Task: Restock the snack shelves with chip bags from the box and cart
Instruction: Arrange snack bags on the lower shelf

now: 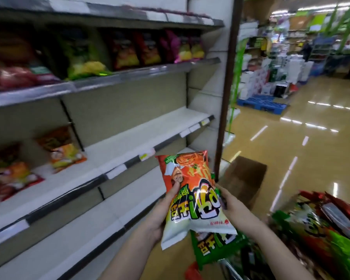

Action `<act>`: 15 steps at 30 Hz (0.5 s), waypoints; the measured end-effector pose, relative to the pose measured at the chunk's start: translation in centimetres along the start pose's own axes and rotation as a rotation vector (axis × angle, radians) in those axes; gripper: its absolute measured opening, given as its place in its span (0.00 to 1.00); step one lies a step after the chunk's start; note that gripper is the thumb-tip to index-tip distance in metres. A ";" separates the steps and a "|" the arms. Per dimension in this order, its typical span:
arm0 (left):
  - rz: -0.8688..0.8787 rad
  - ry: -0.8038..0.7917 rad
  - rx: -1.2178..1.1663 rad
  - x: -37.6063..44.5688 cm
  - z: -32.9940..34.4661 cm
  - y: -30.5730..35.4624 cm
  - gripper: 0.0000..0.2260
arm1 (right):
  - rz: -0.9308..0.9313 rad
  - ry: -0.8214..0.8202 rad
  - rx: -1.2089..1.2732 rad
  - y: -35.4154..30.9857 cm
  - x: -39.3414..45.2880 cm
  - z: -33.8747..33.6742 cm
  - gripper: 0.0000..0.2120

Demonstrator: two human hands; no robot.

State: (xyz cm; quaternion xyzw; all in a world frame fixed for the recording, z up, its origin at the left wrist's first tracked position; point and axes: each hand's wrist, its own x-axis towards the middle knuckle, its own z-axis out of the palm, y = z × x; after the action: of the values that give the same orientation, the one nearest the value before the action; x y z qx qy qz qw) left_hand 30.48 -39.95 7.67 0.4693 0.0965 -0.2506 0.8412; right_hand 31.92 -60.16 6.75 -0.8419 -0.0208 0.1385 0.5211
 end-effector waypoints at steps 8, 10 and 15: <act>0.324 0.254 -0.391 -4.9 -9.8 3.9 0.31 | -0.239 0.191 -0.339 -5.2 5.0 12.7 0.32; 0.406 0.286 -0.438 -5.9 -12.9 5.1 0.30 | -0.163 0.193 -0.240 -6.6 5.7 16.2 0.36; 0.649 0.507 -0.601 -6.3 -19.4 7.6 0.31 | 0.084 0.056 0.207 -9.7 7.3 24.4 0.43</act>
State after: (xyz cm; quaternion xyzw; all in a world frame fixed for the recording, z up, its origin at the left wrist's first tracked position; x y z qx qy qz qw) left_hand 30.37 -18.32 5.36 0.2584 0.2145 0.1843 0.9237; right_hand 33.78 -33.17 3.54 -0.7872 0.0432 0.1381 0.5995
